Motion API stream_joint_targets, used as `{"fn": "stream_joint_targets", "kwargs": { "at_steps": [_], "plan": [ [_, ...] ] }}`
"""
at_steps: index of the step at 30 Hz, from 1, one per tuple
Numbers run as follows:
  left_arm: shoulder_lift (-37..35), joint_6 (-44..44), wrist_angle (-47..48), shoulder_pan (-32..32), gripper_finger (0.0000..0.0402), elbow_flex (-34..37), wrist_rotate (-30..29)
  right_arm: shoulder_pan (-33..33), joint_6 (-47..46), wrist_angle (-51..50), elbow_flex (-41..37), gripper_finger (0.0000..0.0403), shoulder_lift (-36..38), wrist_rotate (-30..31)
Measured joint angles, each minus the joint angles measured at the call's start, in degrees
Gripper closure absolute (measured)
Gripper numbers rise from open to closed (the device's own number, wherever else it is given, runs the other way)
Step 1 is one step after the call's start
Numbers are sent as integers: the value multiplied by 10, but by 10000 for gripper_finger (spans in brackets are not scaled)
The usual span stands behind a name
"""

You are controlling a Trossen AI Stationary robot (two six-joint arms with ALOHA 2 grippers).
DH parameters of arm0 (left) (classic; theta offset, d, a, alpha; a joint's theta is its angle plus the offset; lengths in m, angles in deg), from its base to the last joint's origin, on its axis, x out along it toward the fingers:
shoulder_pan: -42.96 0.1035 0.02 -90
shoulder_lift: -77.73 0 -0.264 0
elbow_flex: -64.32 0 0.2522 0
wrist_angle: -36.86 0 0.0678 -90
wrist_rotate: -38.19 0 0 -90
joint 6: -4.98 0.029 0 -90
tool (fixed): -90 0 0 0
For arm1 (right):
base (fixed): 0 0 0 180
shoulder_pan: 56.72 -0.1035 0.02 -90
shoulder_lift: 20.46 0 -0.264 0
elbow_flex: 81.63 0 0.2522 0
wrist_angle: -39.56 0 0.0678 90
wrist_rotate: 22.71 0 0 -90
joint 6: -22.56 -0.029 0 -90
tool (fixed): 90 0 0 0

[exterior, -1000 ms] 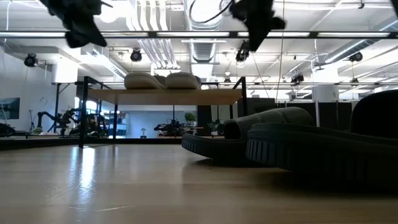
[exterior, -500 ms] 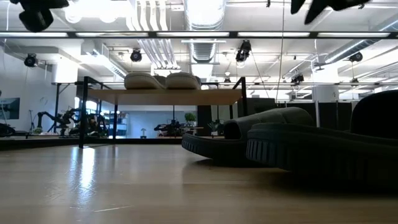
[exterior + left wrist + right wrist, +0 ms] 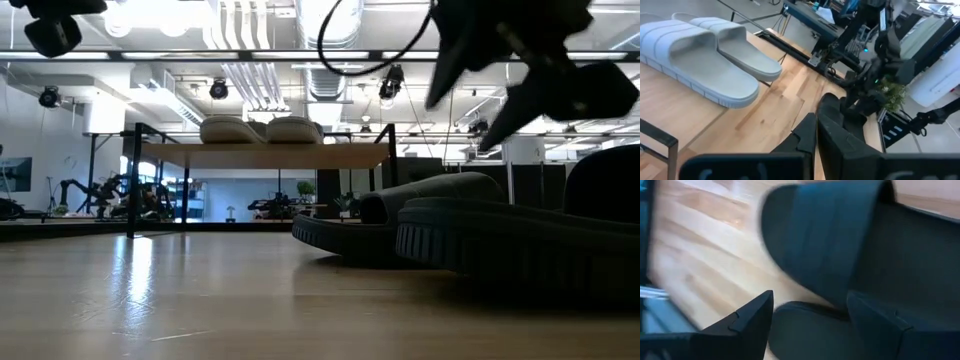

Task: Pick and place slides into the shelf
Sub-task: Put the top black slides under the shelf, then put the top slides under the shelf

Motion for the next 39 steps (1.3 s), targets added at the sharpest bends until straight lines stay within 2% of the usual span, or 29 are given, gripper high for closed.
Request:
{"fn": "stream_joint_targets", "kwargs": {
  "at_steps": [4, 10, 12, 18, 22, 27, 30, 36, 39],
  "plan": [
    [-7, -14, -1, 0, 402, 0, 4, -4, -27, 0, -18, 157, -20, 12],
    [-20, -15, 1, 0, 402, 0, 5, -2, -40, 11, -34, 158, -22, 81],
    [-21, -15, 1, 0, 402, 0, 5, 8, -30, 31, -42, 163, -22, 81],
    [-9, -13, 1, 0, 402, 0, 4, 39, 26, 124, -67, 189, -33, 23],
    [-2, -13, 1, 0, 402, 0, 1, 63, 60, 181, -67, 229, -36, 12],
    [1, -13, 0, 0, 402, 0, -3, 87, 83, 208, -67, 326, -33, 9],
    [0, -13, 1, 0, 402, 0, -11, 101, 64, 211, -67, 381, -28, 23],
    [-1, -13, 1, 0, 402, 0, -18, 123, -79, 232, -66, 393, -24, 153],
    [-1, -13, 1, 0, 402, 0, -25, 135, -67, 259, -66, 394, -24, 163]
  ]
}}
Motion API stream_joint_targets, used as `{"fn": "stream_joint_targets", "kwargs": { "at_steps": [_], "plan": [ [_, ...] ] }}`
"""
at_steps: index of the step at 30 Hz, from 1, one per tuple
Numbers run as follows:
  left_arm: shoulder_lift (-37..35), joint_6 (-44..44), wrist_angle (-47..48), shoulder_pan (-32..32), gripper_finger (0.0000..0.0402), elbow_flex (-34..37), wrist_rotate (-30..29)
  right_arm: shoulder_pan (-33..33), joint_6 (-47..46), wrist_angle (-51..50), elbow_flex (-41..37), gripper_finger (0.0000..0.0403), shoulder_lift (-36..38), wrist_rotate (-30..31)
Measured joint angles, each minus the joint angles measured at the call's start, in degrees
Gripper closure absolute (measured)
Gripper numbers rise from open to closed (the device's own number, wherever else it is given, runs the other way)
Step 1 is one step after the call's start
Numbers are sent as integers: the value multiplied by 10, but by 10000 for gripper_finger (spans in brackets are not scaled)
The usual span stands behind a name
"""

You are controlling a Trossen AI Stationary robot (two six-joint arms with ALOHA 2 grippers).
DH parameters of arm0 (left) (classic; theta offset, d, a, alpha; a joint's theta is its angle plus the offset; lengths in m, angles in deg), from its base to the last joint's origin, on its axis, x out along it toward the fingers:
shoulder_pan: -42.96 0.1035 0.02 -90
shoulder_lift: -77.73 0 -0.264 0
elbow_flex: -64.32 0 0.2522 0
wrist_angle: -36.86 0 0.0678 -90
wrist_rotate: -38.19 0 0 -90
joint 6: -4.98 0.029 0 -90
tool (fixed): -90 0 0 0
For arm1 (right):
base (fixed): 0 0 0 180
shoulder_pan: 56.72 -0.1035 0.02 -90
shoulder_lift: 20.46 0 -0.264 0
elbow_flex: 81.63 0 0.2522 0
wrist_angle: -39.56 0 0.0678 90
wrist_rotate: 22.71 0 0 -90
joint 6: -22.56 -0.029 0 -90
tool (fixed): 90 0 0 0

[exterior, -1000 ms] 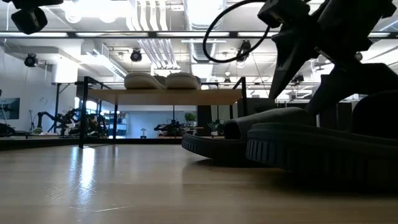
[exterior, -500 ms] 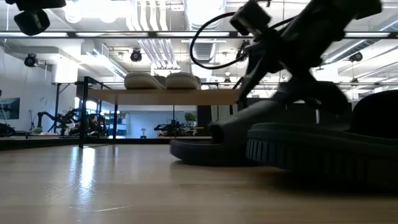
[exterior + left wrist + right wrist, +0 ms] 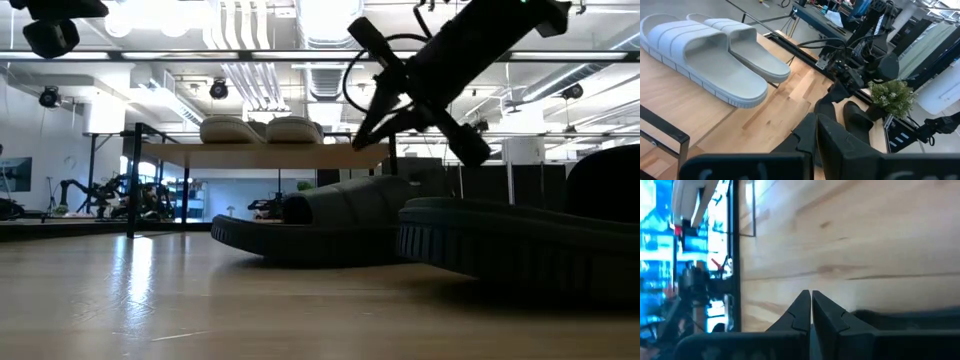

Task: Pick and place slides into the shelf
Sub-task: Put the top slides under the shelf

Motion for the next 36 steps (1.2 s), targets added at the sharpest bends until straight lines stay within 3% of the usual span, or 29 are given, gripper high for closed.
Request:
{"fn": "stream_joint_targets", "kwargs": {
  "at_steps": [5, 9, 15, 18, 23, 26, 30, 36],
  "plan": [
    [1, -13, 6, 0, 402, 1, 38, 2, 103, -53, 17, 394, 1, -49],
    [2, -13, 37, 0, 402, 2, 117, 1, 164, -195, 61, 394, 2, -109],
    [4, 59, 95, 0, 402, 3, 126, 0, 340, -380, 143, 394, 1, -114],
    [10, 52, -6, 0, 402, 4, 151, 7, 379, -394, 162, 394, 3, -127],
    [55, -66, -373, 0, 402, 4, 117, 26, 386, -376, 170, 394, 7, -133],
    [117, -125, -513, 0, 402, 3, 123, 34, 406, -354, 169, 394, 7, -136],
    [220, -103, -488, -16, 402, 7, 113, 46, 412, -344, 169, 394, 19, -136],
    [308, -35, -452, -135, 402, 53, -15, 49, 406, -355, 166, 394, 68, -113]
  ]
}}
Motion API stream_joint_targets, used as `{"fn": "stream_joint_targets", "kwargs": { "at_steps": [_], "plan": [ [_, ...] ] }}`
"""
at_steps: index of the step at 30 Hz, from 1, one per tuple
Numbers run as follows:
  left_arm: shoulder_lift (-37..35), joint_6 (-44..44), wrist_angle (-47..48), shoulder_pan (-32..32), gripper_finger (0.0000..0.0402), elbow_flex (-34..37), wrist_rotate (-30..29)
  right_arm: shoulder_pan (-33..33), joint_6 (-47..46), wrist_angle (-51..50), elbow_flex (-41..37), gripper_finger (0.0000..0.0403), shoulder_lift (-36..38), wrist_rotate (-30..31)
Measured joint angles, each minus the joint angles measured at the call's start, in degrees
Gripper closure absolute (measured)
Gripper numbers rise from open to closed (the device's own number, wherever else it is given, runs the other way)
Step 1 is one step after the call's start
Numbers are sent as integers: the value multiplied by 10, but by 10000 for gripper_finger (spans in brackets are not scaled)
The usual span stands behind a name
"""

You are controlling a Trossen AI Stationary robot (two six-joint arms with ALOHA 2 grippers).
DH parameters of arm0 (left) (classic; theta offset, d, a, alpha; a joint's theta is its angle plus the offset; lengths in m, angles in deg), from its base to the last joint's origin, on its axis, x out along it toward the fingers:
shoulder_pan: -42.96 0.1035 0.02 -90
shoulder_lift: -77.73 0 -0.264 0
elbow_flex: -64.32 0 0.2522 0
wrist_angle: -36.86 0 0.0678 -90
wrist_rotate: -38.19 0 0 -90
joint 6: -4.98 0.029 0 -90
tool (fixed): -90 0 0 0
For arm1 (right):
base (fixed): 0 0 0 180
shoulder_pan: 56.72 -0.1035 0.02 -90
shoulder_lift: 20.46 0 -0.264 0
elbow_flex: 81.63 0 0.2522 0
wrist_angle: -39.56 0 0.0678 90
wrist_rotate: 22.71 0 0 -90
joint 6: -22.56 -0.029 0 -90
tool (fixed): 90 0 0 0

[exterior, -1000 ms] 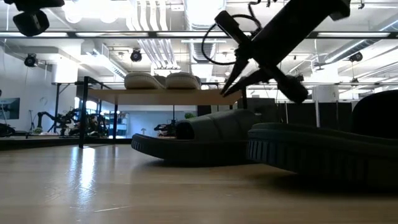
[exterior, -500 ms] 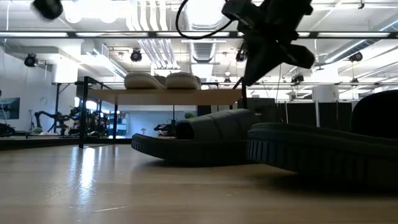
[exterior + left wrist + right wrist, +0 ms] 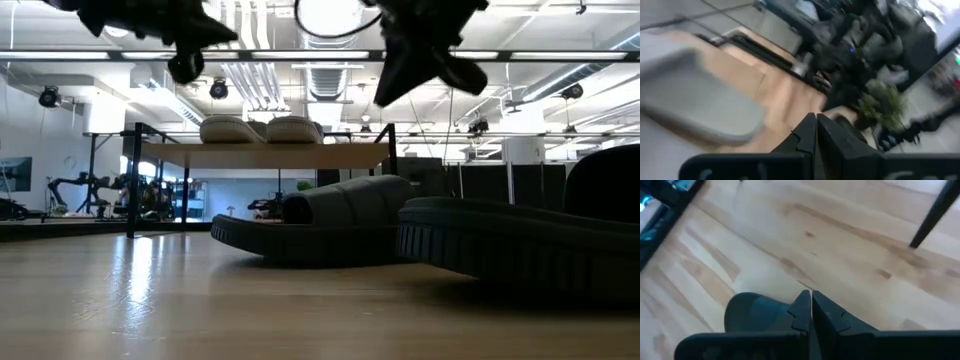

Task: Pick and place slides into the shelf
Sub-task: Put the top slides under the shelf

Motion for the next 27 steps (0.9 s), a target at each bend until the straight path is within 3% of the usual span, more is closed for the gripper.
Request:
{"fn": "stream_joint_targets", "kwargs": {
  "at_steps": [3, 9, 12, 15, 21, 27],
  "plan": [
    [0, 15, -11, -107, 402, 14, -110, 0, 0, -25, 0, 394, 27, 6],
    [-26, 36, 37, -348, 402, 20, -418, 0, 12, -116, -3, 394, 58, 1],
    [-28, 16, 77, -454, 402, 16, -547, 0, 52, -113, -5, 394, 59, -38],
    [-12, -24, 107, -540, 402, 17, -638, 0, 80, -108, -6, 394, 48, -77],
    [87, -162, 152, -640, 402, 13, -663, 0, 95, -76, -21, 394, 25, -136],
    [197, -270, 149, -682, 402, -3, -661, 0, 62, 20, -58, 394, 12, -171]
  ]
}}
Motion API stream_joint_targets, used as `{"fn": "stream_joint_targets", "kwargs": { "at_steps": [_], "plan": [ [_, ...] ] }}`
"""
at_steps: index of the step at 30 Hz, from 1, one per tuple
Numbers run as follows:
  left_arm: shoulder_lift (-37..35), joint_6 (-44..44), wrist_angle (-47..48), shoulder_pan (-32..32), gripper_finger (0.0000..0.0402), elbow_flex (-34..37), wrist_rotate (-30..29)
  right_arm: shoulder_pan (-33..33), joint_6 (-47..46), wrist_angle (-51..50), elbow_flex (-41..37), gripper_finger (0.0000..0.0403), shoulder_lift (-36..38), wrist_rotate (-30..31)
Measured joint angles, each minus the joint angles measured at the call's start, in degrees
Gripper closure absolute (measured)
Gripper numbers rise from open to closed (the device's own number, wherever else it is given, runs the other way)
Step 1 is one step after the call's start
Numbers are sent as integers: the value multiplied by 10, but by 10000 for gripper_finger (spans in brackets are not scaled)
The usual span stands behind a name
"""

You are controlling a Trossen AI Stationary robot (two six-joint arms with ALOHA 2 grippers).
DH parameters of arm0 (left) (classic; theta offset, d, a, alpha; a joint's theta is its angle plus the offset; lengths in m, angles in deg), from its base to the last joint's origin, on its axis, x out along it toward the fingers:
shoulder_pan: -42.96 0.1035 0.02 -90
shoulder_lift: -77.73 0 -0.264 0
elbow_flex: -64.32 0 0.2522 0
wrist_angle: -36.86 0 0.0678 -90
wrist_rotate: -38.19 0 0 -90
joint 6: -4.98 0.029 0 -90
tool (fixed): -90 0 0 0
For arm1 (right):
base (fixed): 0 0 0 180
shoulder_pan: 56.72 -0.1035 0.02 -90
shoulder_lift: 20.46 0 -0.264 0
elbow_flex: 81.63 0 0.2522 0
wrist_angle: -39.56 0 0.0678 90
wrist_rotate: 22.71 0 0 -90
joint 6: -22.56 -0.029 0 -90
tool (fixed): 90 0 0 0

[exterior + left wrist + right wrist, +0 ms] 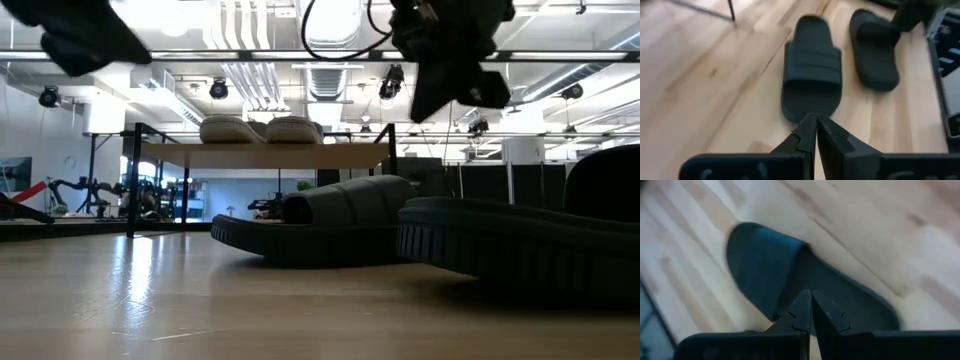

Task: Pick and place slides into the shelf
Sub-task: Put the top slides under the shelf

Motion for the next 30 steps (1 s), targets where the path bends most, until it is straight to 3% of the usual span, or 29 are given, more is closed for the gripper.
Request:
{"fn": "stream_joint_targets", "kwargs": {
  "at_steps": [14, 23, 30],
  "plan": [
    [138, -27, -151, -3, 402, -13, 82, -4, 23, 81, -32, 394, -58, -23],
    [228, -40, -242, 6, 402, -12, 105, -11, 54, 103, -4, 394, -123, -41],
    [258, -40, -267, 22, 402, -12, 107, -12, 108, 106, 58, 394, -163, -95]
  ]
}}
